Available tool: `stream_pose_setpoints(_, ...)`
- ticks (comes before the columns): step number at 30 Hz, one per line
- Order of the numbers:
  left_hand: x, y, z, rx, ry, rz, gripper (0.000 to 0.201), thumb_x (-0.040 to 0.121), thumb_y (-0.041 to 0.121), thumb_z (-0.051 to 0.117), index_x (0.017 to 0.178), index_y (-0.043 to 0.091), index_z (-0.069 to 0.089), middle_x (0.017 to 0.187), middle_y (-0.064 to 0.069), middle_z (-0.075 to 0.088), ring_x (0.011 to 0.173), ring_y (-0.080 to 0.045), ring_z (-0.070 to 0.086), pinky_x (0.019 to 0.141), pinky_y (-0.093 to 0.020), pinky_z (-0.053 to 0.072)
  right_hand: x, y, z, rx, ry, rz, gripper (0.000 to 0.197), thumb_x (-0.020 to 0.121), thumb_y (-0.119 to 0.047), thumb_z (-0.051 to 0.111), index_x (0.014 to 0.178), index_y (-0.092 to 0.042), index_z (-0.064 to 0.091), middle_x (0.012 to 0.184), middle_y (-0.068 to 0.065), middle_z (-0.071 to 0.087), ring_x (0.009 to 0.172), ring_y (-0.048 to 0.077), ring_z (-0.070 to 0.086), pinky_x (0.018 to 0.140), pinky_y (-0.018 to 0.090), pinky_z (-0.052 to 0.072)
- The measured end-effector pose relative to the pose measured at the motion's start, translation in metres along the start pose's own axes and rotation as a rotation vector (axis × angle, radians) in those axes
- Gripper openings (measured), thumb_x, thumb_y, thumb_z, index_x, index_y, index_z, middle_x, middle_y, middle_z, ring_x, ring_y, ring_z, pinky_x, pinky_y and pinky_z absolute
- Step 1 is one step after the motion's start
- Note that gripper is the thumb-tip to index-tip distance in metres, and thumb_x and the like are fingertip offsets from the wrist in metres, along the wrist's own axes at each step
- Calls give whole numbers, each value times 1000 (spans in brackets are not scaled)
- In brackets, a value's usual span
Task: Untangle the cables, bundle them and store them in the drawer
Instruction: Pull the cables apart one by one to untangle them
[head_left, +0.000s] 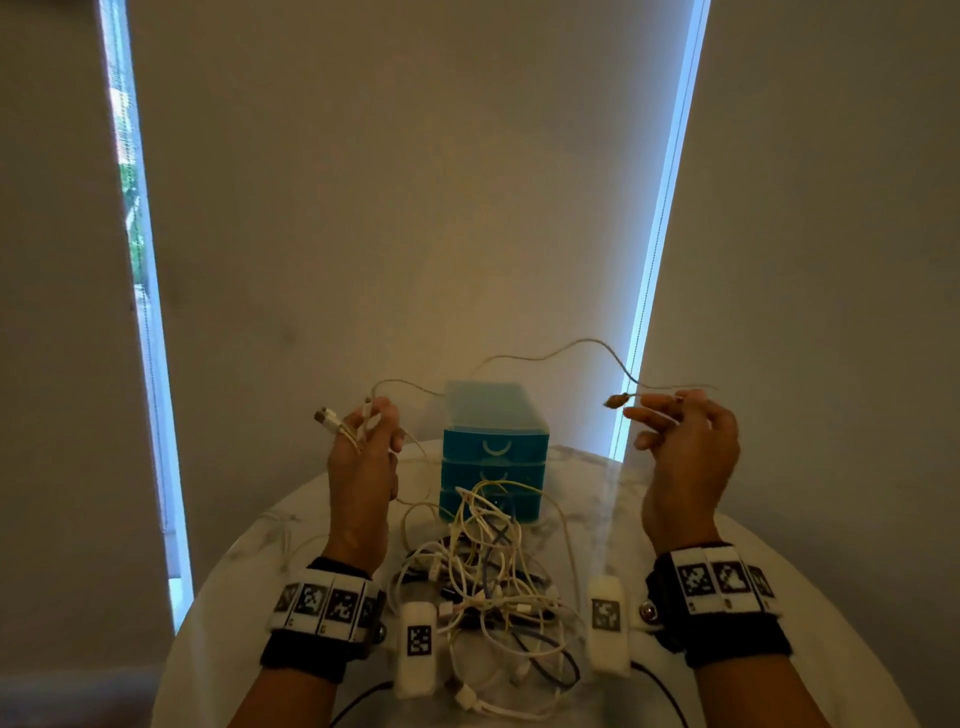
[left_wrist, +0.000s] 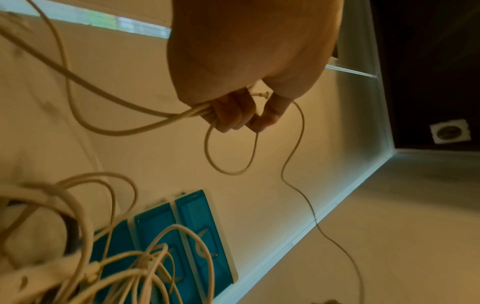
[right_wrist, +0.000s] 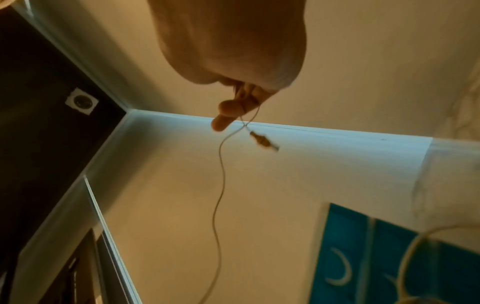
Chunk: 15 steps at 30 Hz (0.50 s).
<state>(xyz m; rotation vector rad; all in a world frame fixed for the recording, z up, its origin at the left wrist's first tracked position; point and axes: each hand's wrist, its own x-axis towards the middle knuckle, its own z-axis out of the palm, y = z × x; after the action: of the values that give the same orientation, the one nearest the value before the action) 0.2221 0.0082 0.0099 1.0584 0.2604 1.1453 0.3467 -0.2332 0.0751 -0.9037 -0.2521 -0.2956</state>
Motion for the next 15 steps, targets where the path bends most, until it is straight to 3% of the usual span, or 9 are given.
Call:
stream_pose_setpoints(3,0,5,-3,-38,145,74,34,98,13,68,124,25,51,81,1,53,55,-10,36,48,-29,30,0,-7,26,151,147,-89,10,111,-20,40,111,-16,48,96,13,75,78,25,79,52,25,51)
stream_pose_setpoints(5,-1,12,-5,-117,192,173,27,96,14,59,120,21,49,74,4,48,55,-9,34,49,-29,28,0,4,55,203,170,-87,10,112,-21,38,112,-17,47,102,14,75,81,25,80,57,25,54)
stream_pose_setpoints(6,-1,13,-6,-147,220,215,23,96,17,58,118,21,51,74,4,48,57,-10,35,52,-31,31,-3,14,76,172,108,-44,11,113,-20,39,113,-17,49,104,13,75,85,26,80,61,27,57)
stream_pose_setpoints(7,-1,16,-6,-156,258,260,20,95,19,58,114,24,53,79,1,50,62,-13,40,60,-36,36,-9,24,98,90,-76,33,11,113,-19,42,117,-15,52,109,11,76,94,27,80,70,31,60)
stream_pose_setpoints(8,-1,17,-8,-149,298,310,19,94,22,60,111,29,55,87,-5,53,71,-19,45,71,-42,38,-18,31,120,-65,-360,148,16,112,-17,48,126,-13,55,117,11,76,108,29,77,84,36,63)
stream_pose_setpoints(10,-1,19,-13,-111,362,419,22,87,28,60,103,42,55,99,-13,51,85,-27,44,83,-48,35,-42,47,148,-579,-967,288,40,107,-21,64,145,-11,57,141,13,68,132,33,64,111,44,54)
stream_pose_setpoints(11,-1,20,-16,-95,384,466,22,87,29,59,101,46,54,100,-14,50,88,-29,44,83,-49,35,-49,54,154,-780,-1166,287,48,104,-25,67,149,-11,57,147,11,64,136,31,61,116,43,49)
stream_pose_setpoints(13,-1,22,-18,-61,393,531,22,90,28,57,103,45,52,100,-10,49,89,-29,44,83,-49,37,-50,63,155,-956,-1215,117,45,104,-28,66,146,-11,62,144,7,67,133,23,63,118,41,47)
stream_pose_setpoints(15,-3,21,-17,26,356,553,17,95,28,53,104,41,50,97,-3,51,88,-25,48,83,-48,41,-47,66,139,-834,-1108,150,30,107,-22,62,134,-11,69,126,6,77,116,20,72,109,41,56)
